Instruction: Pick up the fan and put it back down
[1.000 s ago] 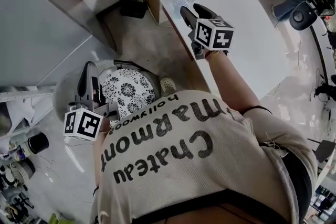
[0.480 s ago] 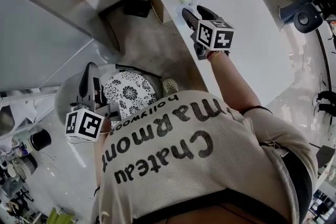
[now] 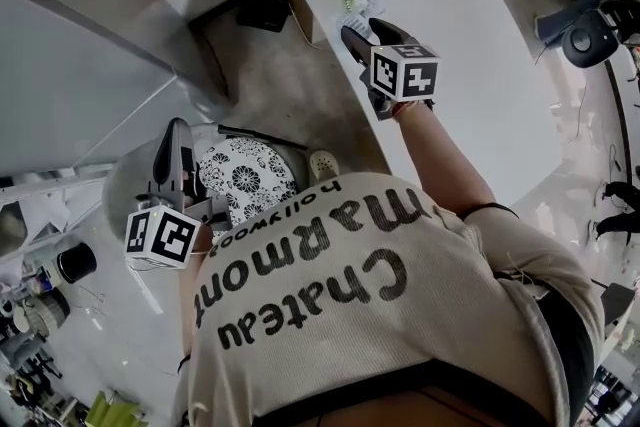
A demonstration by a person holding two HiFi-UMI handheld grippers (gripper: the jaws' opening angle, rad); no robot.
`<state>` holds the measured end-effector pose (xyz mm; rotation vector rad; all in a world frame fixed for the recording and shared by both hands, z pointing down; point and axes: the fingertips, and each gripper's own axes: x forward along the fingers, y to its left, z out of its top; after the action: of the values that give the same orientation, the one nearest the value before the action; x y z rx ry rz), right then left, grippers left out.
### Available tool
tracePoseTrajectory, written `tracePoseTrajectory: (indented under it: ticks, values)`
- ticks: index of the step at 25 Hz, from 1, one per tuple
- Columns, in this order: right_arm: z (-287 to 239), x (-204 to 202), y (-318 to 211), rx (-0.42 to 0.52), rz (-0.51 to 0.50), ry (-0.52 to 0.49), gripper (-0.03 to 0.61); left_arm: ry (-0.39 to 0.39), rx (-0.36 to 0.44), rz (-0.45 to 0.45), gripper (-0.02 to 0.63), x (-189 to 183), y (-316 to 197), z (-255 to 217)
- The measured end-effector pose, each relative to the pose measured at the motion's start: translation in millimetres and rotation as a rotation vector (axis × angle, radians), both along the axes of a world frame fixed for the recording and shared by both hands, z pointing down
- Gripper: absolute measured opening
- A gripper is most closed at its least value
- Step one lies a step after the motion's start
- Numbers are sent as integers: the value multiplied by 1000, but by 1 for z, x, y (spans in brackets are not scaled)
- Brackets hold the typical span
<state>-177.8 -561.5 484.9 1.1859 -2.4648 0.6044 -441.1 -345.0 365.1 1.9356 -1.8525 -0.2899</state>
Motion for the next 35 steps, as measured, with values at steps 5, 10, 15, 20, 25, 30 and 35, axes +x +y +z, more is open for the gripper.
tracePoseTrajectory:
  ticks: [5, 10, 15, 20, 25, 30, 35]
  values:
    - [3, 2, -3, 5, 7, 26, 234, 3, -10, -6, 0, 0, 1, 3]
    - [4, 2, -4, -2, 7, 43, 213, 3, -8, -12, 0, -1, 2, 3]
    - [6, 2, -2, -10, -3, 51, 204, 7, -2, -12, 0, 1, 3, 4]
    - [4, 6, -3, -14, 14, 49, 193, 8, 1, -12, 0, 2, 5, 1]
    - [5, 10, 0, -18, 22, 45, 186, 9, 4, -16, 0, 3, 9, 2]
    - [5, 14, 10, -28, 24, 36, 183, 12, 11, -8, 0, 6, 15, 2]
    - [2, 20, 20, -33, 32, 47, 178, 18, 18, 10, 0, 10, 19, 0]
